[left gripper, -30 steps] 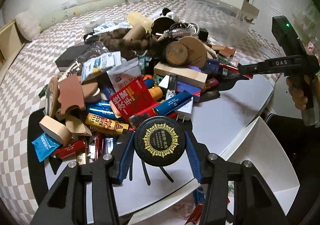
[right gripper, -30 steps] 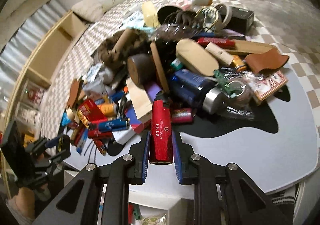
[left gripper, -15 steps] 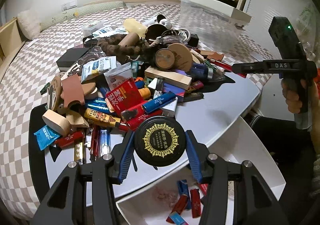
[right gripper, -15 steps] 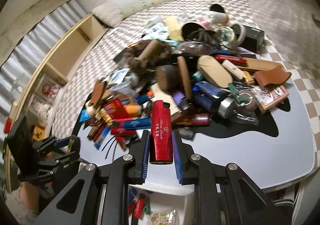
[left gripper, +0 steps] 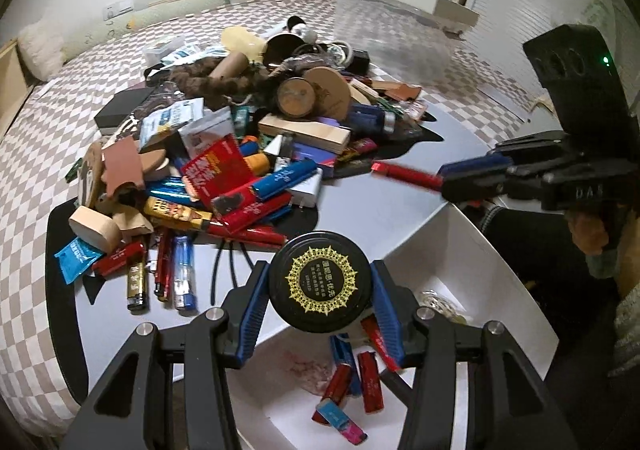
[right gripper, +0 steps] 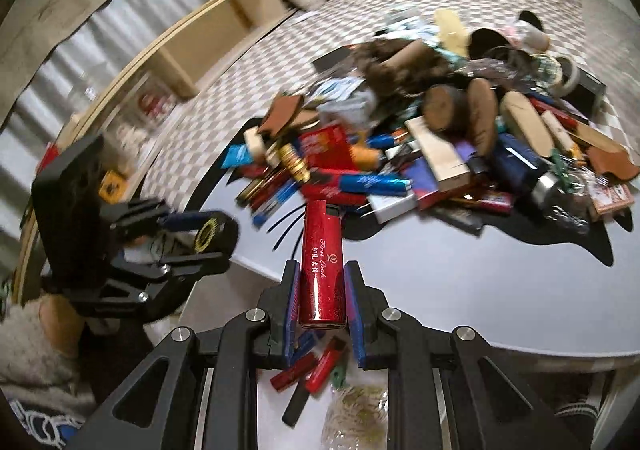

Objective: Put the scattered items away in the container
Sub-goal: 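Close the left tool on the black tin while the right tool grips the red lighter, then carry the black tin and red lighter into the white box with both tools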

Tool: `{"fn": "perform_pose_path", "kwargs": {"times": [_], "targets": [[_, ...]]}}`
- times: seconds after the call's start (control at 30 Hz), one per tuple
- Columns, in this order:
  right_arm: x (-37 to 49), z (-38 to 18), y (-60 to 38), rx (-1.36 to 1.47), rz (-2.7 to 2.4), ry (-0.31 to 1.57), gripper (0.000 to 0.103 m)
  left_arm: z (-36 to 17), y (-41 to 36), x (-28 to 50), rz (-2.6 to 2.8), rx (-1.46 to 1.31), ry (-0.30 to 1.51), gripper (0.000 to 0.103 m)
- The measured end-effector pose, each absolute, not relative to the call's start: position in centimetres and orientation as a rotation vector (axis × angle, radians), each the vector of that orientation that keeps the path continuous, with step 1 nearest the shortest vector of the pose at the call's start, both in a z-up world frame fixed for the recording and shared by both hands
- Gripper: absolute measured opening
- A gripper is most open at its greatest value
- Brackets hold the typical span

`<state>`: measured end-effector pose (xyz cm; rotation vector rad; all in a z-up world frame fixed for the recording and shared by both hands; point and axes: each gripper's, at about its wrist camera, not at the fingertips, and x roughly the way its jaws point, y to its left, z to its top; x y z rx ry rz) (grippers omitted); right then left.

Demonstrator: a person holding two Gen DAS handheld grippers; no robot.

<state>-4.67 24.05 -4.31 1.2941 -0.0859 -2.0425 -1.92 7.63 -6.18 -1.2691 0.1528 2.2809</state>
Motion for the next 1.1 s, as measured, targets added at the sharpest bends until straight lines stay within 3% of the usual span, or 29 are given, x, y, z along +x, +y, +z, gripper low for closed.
{"fn": "perform_pose_path", "kwargs": {"times": [0.6,1.1], "targets": [[-1.6,-8.6,21.2,1.404,-1.845,0.137,0.023,-9.2,8.8,-0.2,2.132,-1.395,0.181,0.05],[-0.2,-11.5,20.0,1.493,-1.725,0.273,0.023,-13.6,10.7,2.2,1.961,-1.515,0.374,0.05]]}}
